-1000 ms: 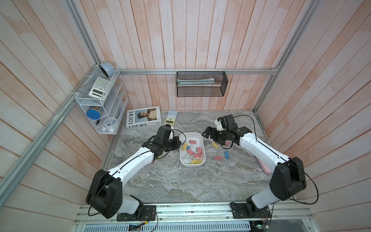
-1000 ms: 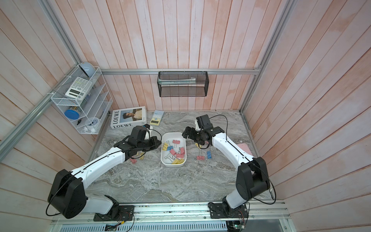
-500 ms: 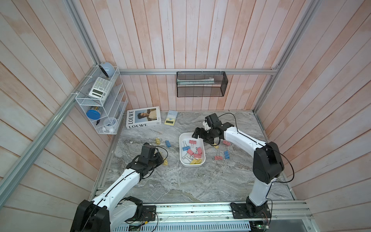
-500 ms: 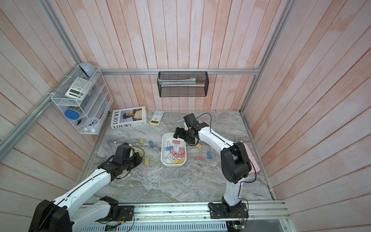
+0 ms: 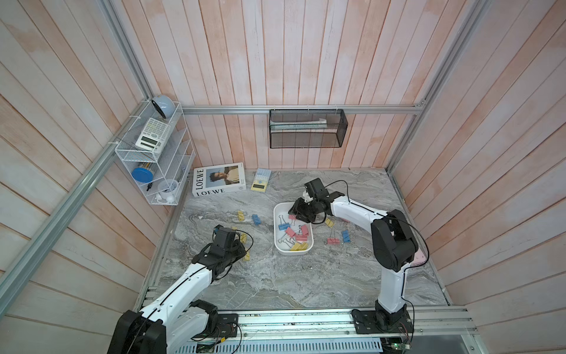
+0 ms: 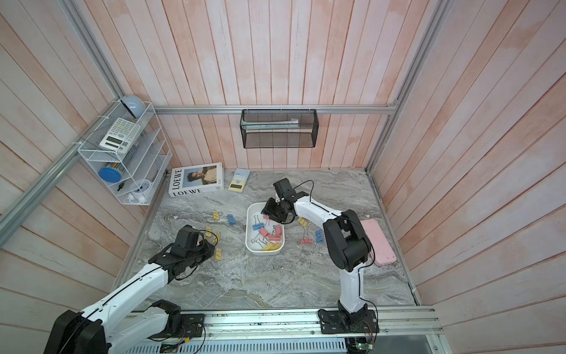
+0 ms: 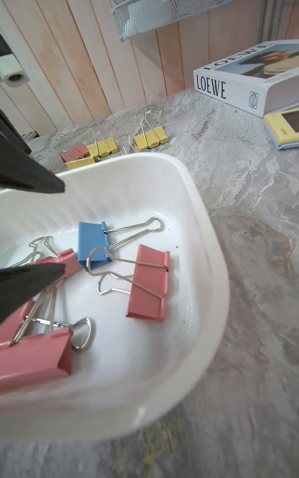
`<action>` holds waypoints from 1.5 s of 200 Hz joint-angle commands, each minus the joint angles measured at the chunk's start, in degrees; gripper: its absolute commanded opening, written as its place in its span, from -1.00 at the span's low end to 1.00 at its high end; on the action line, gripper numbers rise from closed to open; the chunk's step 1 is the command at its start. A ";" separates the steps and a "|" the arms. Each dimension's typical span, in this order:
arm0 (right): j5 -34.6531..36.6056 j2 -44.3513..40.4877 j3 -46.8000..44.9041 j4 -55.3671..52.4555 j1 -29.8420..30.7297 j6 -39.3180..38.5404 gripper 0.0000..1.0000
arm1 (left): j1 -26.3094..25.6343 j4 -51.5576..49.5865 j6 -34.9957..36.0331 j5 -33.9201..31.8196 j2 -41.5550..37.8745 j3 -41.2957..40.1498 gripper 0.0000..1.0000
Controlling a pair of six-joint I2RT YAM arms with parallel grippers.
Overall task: Take out the binder clips from the storage box
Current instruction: Place the binder clip at the center of the board, then pick up the binder clip from the storage box.
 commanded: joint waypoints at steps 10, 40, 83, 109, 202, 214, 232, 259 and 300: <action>0.16 0.96 -1.54 3.24 0.12 5.86 -0.04 | 0.30 -2.50 0.55 -0.80 -2.43 1.80 -0.09; 1.20 1.75 -1.94 4.60 -0.02 8.84 -0.04 | 0.31 -4.45 0.86 -0.82 -4.70 3.77 0.02; 2.75 2.46 -2.91 6.43 -0.56 12.60 -0.10 | 0.31 -5.82 0.81 -0.59 -6.37 5.96 0.05; 2.82 3.04 -3.23 7.22 -0.82 14.00 -0.12 | 0.32 -6.43 1.20 -0.52 -6.71 7.28 0.09; 2.84 2.17 -4.93 8.72 -0.95 16.10 -0.19 | 0.32 -6.71 2.22 -0.66 -6.03 9.28 0.16; 2.90 2.04 -5.20 8.79 -1.09 16.50 -0.18 | 0.32 -6.36 2.35 -0.58 -5.60 9.30 0.16; 2.19 2.19 -5.32 9.19 -0.94 16.99 -0.18 | 0.38 -6.23 2.64 -0.41 -4.94 9.75 0.16; 3.27 -0.05 -6.28 8.98 0.20 16.52 -0.17 | 0.31 -6.20 3.10 -0.69 -4.58 9.90 0.16; 3.98 -2.59 -6.95 8.12 0.56 15.62 -0.16 | 0.35 -5.38 3.19 -0.66 -3.55 9.92 0.17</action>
